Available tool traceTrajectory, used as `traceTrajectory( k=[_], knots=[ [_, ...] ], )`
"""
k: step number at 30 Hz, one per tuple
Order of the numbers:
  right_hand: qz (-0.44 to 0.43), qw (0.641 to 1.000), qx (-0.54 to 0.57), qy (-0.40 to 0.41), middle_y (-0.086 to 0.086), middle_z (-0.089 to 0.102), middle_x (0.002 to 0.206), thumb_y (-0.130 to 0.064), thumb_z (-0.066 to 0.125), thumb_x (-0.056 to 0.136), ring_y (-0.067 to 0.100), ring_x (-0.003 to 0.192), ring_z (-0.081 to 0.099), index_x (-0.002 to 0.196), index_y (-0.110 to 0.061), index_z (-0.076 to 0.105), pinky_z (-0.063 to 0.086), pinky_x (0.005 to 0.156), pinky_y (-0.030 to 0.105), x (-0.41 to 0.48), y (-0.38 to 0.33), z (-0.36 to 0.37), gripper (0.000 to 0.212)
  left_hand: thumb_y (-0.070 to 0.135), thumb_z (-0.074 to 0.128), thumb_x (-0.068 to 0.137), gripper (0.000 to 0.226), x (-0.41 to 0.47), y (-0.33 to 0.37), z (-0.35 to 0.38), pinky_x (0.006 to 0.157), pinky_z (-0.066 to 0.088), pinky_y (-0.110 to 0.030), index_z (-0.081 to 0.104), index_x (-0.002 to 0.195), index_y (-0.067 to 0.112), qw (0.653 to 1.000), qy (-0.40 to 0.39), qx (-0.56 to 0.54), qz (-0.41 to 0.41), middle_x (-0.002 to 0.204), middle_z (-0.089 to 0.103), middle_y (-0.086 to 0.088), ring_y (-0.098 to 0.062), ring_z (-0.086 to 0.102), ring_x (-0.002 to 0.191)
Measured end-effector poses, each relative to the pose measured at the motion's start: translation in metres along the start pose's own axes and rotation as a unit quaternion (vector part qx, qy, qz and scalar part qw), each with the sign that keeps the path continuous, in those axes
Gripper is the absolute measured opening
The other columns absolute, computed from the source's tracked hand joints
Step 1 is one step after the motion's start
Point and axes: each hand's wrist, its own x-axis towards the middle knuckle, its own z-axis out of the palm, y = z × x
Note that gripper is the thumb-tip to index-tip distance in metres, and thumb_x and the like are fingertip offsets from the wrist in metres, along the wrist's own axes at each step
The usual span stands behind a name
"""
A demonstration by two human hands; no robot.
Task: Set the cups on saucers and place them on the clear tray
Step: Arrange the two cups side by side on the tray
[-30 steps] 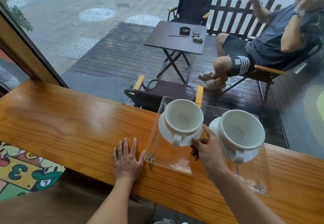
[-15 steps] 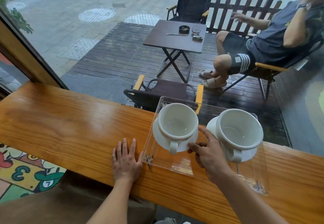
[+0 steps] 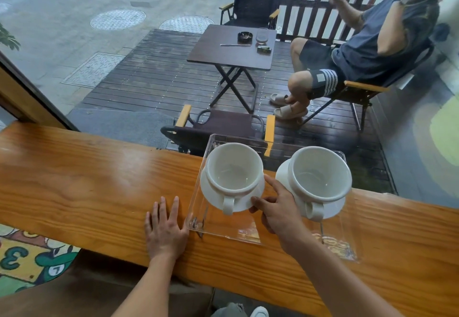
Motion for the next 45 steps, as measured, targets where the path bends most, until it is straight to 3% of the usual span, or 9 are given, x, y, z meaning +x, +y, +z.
traceTrajectory(
  k=[7, 11, 13, 17, 22, 27, 33, 41, 45],
  knots=[
    [-0.033, 0.996, -0.077, -0.013, 0.013, 0.069, 0.087, -0.020, 0.059, 0.090, -0.002, 0.043, 0.054, 0.143, -0.027, 0.033, 0.042, 0.041, 0.013, -0.025, -0.018, -0.022, 0.060, 0.061, 0.027, 0.088, 0.066, 0.000, 0.000, 0.001, 0.118, 0.004, -0.044, 0.016, 0.147, 0.033, 1.000, 0.009, -0.019, -0.001, 0.159, 0.013, -0.006, -0.022, 0.006, 0.147],
    [-0.092, 0.993, -0.078, 0.019, 0.005, 0.071, 0.077, -0.020, 0.060, 0.089, 0.002, 0.046, 0.057, 0.118, -0.022, 0.058, 0.041, 0.042, 0.011, -0.057, -0.023, -0.047, 0.029, 0.059, 0.030, 0.089, 0.066, 0.000, 0.000, 0.002, 0.118, 0.003, -0.044, 0.016, 0.147, 0.032, 1.000, 0.013, -0.027, 0.002, 0.159, 0.013, -0.006, -0.023, 0.007, 0.146],
    [-0.110, 0.992, -0.043, 0.039, 0.004, 0.071, 0.071, -0.018, 0.061, 0.088, 0.006, 0.045, 0.057, 0.103, -0.025, 0.062, 0.043, 0.041, 0.013, -0.069, -0.026, -0.060, 0.017, 0.058, 0.032, 0.089, 0.066, 0.000, 0.000, 0.002, 0.118, 0.003, -0.043, 0.016, 0.147, 0.032, 1.000, 0.011, -0.028, 0.000, 0.159, 0.014, -0.006, -0.023, 0.007, 0.146],
    [-0.079, 0.991, 0.014, 0.108, 0.009, 0.069, 0.066, -0.014, 0.058, 0.089, 0.015, 0.047, 0.062, 0.086, -0.011, 0.064, 0.049, 0.042, 0.020, -0.082, -0.021, -0.083, 0.007, 0.057, 0.035, 0.089, 0.066, 0.001, 0.000, 0.001, 0.118, 0.004, -0.043, 0.019, 0.147, 0.030, 0.999, 0.013, -0.029, -0.008, 0.159, 0.017, -0.007, -0.024, 0.010, 0.146],
    [0.073, 0.975, 0.147, 0.149, 0.020, 0.072, 0.078, -0.014, 0.051, 0.094, 0.029, 0.065, 0.074, 0.099, 0.002, 0.062, 0.057, 0.048, 0.028, -0.077, 0.002, -0.092, 0.020, 0.057, 0.039, 0.088, 0.066, 0.003, 0.000, 0.004, 0.117, 0.006, -0.043, 0.023, 0.146, 0.029, 1.000, 0.016, -0.020, -0.007, 0.158, 0.020, -0.009, -0.025, 0.014, 0.145],
    [0.145, 0.947, 0.244, 0.149, 0.025, 0.069, 0.090, -0.013, 0.048, 0.097, 0.028, 0.071, 0.075, 0.114, 0.004, 0.053, 0.061, 0.056, 0.032, -0.060, 0.012, -0.082, 0.025, 0.057, 0.040, 0.085, 0.070, 0.001, 0.000, 0.003, 0.117, 0.009, -0.044, 0.026, 0.145, 0.023, 0.999, 0.033, -0.033, -0.009, 0.155, 0.026, -0.012, -0.028, 0.019, 0.143],
    [0.163, 0.923, 0.311, 0.157, 0.027, 0.067, 0.095, -0.012, 0.044, 0.098, 0.032, 0.078, 0.073, 0.119, 0.004, 0.048, 0.062, 0.057, 0.035, -0.043, 0.010, -0.079, 0.027, 0.057, 0.041, 0.087, 0.066, 0.002, -0.001, 0.005, 0.116, 0.008, -0.043, 0.027, 0.145, 0.028, 0.999, 0.028, -0.020, -0.009, 0.156, 0.024, -0.010, -0.027, 0.018, 0.144],
    [0.188, 0.912, 0.318, 0.177, 0.026, 0.064, 0.085, 0.002, 0.037, 0.097, 0.030, 0.062, 0.071, 0.122, 0.012, 0.047, 0.057, 0.045, 0.031, -0.031, 0.005, -0.075, 0.029, 0.055, 0.042, 0.087, 0.064, 0.000, 0.003, 0.002, 0.116, 0.008, -0.040, 0.028, 0.144, 0.030, 0.999, 0.024, -0.019, -0.018, 0.156, 0.024, -0.009, -0.026, 0.017, 0.144],
    [0.190, 0.913, 0.313, 0.181, 0.025, 0.066, 0.084, 0.005, 0.035, 0.096, 0.031, 0.066, 0.069, 0.121, 0.011, 0.050, 0.056, 0.044, 0.030, -0.035, 0.005, -0.077, 0.030, 0.061, 0.034, 0.083, 0.068, 0.001, 0.002, 0.001, 0.116, 0.009, -0.041, 0.031, 0.144, 0.030, 0.999, 0.024, -0.020, -0.014, 0.156, 0.025, -0.010, -0.027, 0.019, 0.143]
  ],
)
